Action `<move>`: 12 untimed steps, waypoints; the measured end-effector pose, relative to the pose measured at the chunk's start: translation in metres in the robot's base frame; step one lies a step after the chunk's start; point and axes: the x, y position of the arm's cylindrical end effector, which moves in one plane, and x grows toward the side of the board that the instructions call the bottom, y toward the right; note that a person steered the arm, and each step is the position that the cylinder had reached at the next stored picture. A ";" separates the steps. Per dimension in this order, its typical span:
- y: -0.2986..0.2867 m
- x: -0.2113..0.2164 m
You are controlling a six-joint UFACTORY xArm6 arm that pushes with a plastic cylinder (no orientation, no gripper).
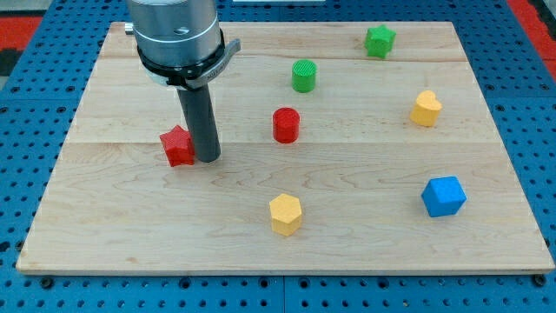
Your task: Place the red star towards the bottom left corner
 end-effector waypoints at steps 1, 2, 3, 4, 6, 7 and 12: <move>0.000 -0.002; 0.000 -0.014; 0.000 -0.016; 0.002 -0.026; 0.008 -0.041; 0.009 -0.044; -0.001 -0.032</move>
